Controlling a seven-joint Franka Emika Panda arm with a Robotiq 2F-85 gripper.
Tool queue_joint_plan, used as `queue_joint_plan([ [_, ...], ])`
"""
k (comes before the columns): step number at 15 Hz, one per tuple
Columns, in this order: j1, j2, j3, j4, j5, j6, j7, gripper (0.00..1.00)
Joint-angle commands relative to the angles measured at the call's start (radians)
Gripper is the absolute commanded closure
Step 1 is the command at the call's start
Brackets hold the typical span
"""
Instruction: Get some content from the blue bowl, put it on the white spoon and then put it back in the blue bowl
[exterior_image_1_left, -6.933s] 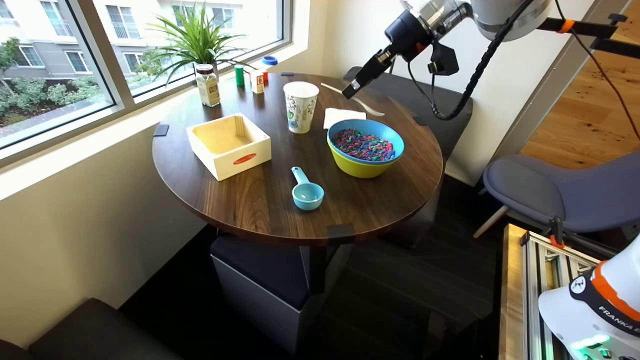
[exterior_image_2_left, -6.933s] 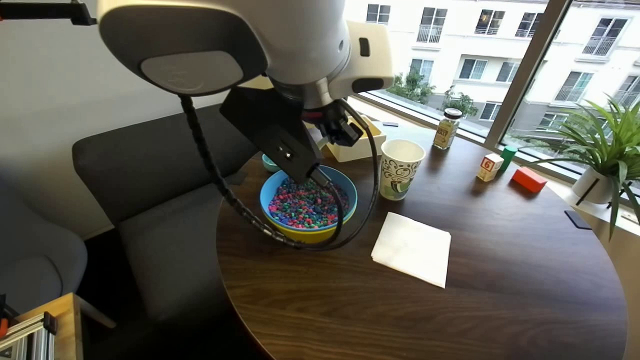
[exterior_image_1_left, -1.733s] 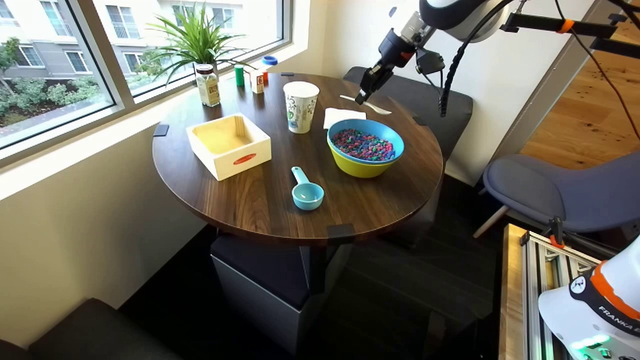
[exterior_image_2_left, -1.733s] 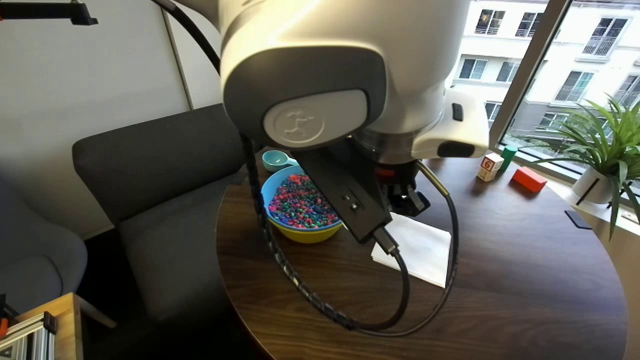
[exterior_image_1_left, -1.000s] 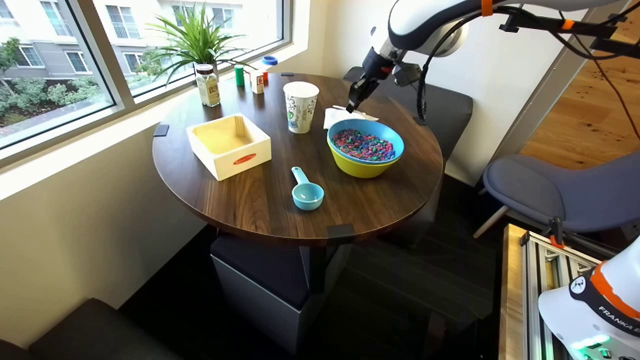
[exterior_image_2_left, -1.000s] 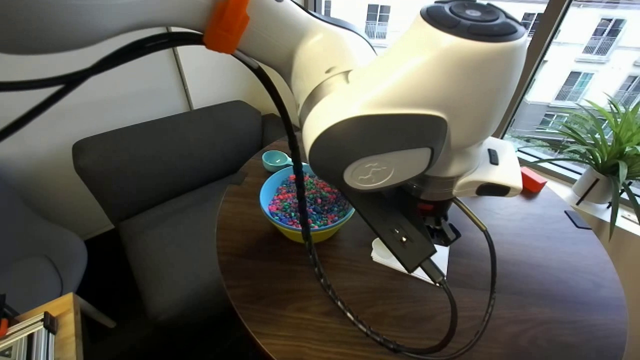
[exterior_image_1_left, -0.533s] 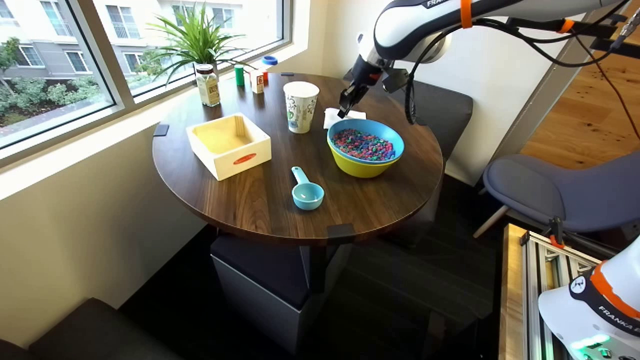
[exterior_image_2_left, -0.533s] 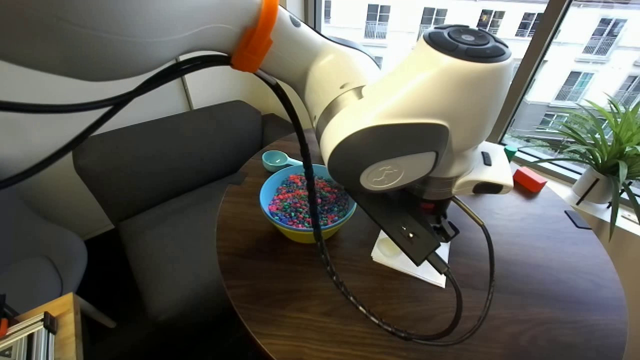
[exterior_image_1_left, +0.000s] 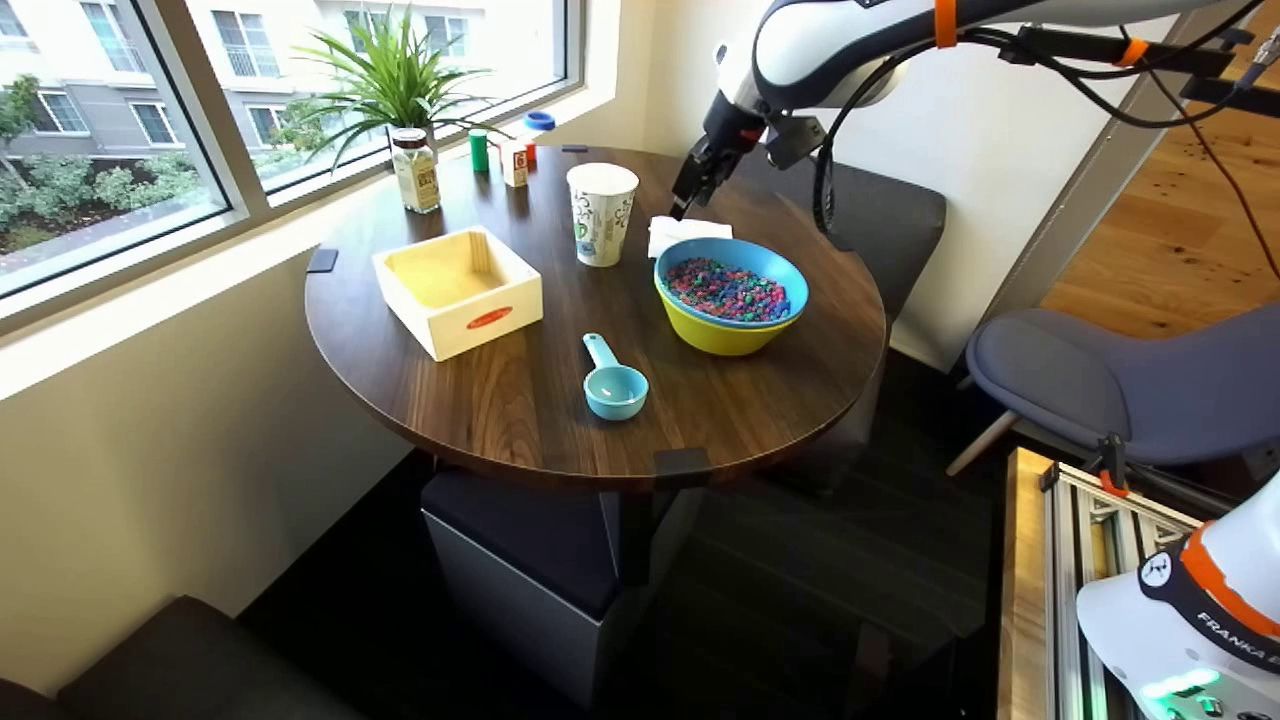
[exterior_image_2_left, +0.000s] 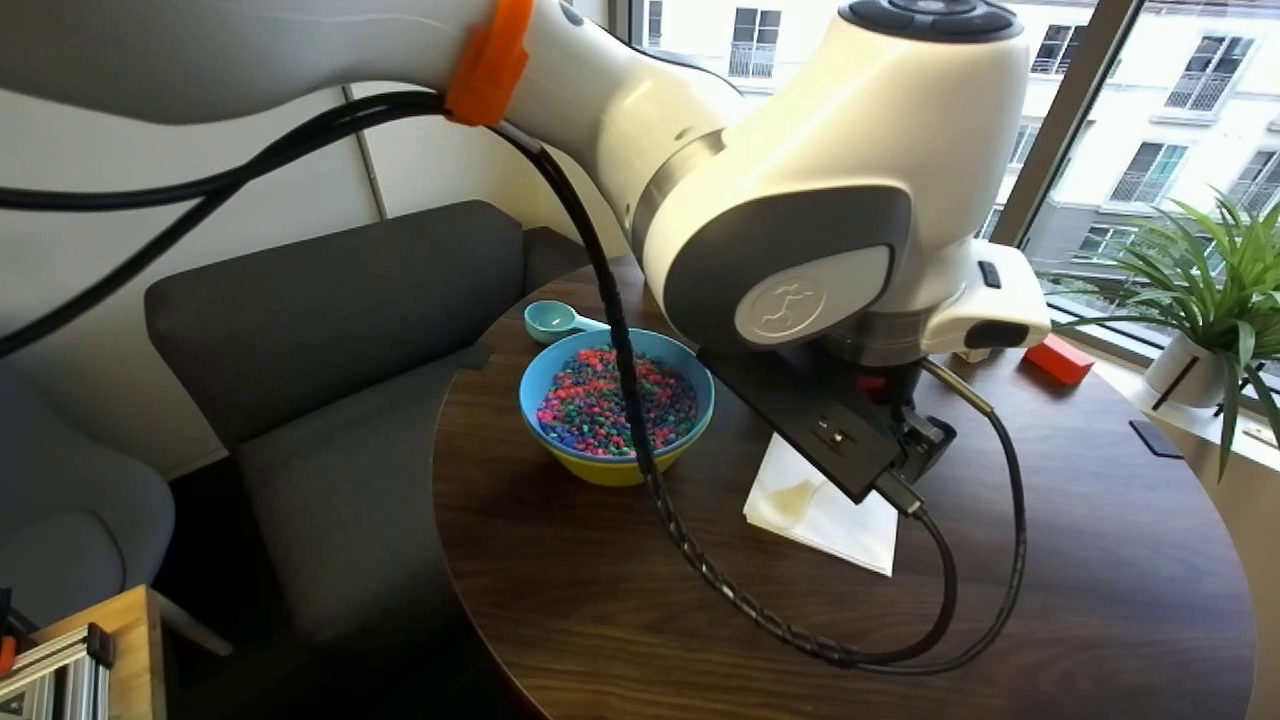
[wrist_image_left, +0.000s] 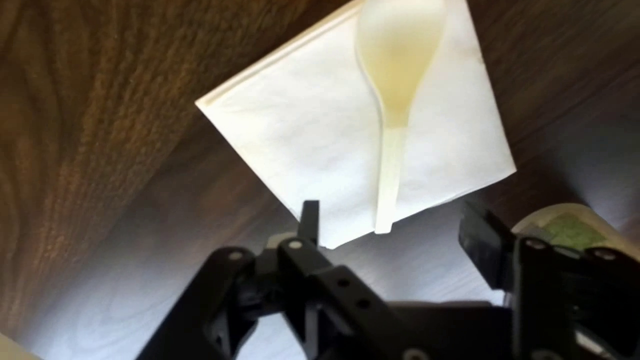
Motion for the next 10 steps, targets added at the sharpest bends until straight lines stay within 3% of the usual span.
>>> queue_joint_plan([
  [1,0.018,-0.073,-0.008,-0.056,-0.061,0.015,0.110,0.00],
  [10,0.115,-0.218,-0.061,-0.146,-0.359,-0.015,0.686,0.00],
])
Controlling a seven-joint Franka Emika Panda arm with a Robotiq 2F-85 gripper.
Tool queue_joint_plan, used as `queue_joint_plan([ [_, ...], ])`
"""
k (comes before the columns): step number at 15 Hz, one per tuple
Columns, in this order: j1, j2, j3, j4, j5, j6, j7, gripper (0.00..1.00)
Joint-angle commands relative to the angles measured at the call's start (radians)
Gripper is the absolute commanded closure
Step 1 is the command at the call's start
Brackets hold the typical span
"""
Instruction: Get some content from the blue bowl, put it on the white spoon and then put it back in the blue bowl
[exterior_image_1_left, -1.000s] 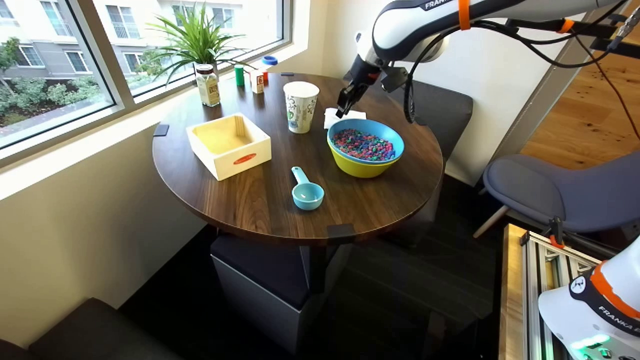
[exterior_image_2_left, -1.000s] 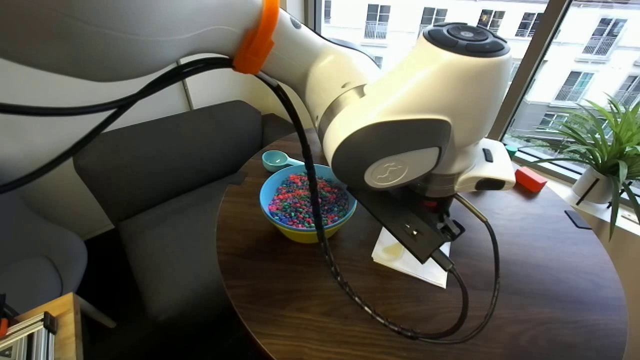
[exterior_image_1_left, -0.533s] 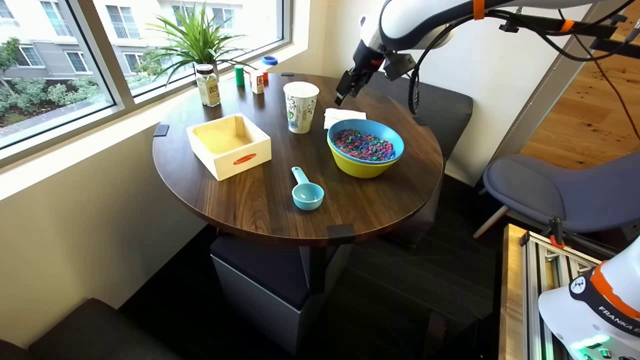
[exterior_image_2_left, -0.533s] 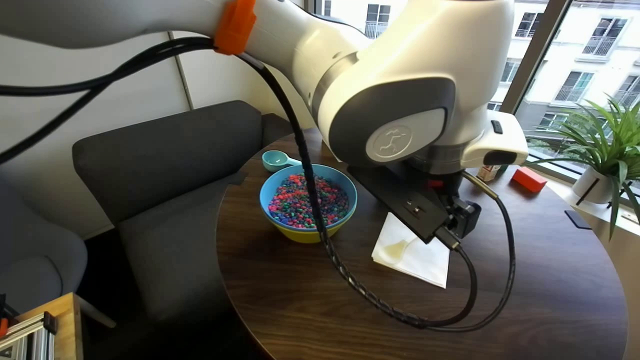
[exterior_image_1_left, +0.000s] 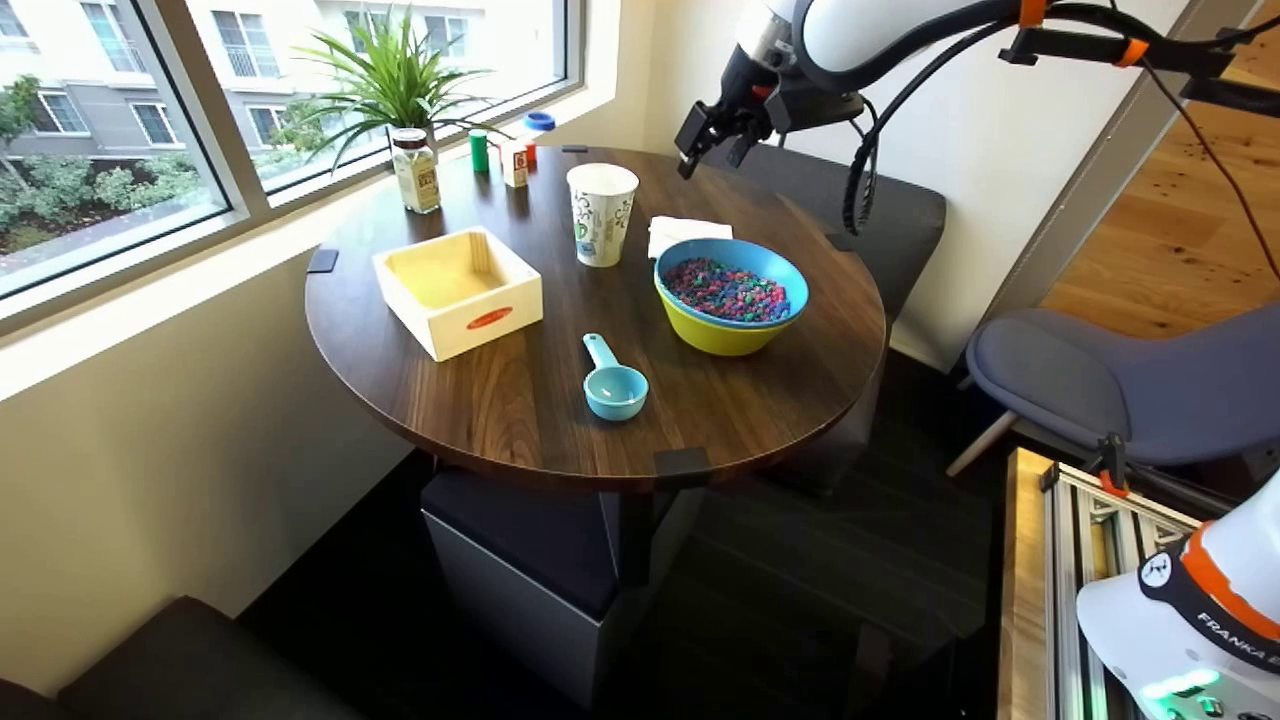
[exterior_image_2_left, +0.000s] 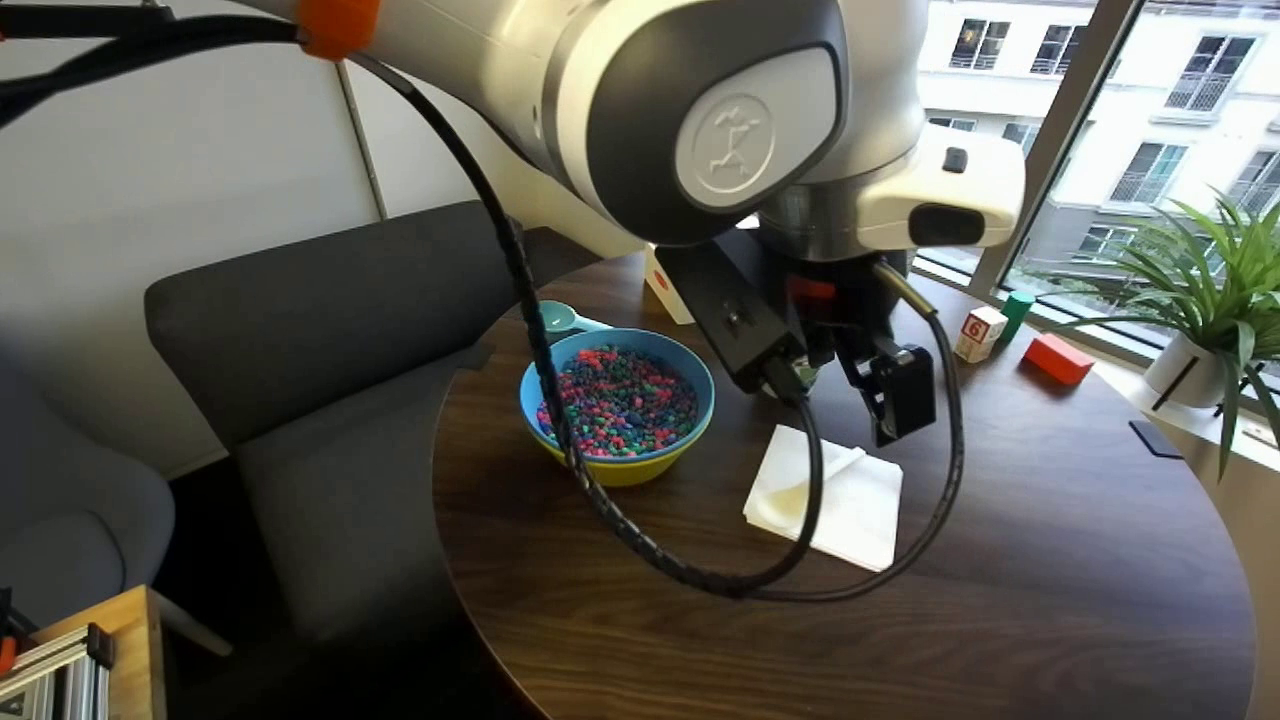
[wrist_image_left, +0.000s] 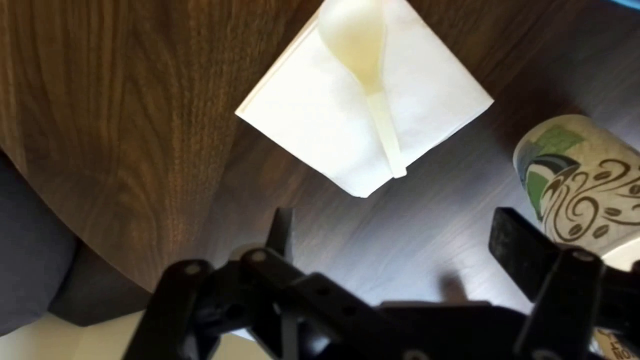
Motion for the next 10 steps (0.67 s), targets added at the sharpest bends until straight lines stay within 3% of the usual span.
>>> queue_joint_plan([
  [1,0.046,-0.078,-0.023,-0.075,-0.137,-0.016,0.219,0.00],
  [4,0.056,-0.116,-0.010,-0.104,-0.212,-0.026,0.341,0.00],
  [5,0.035,-0.067,-0.003,-0.052,-0.160,-0.007,0.260,0.00],
  [10,0.040,-0.095,0.001,-0.078,-0.183,-0.008,0.307,0.00],
])
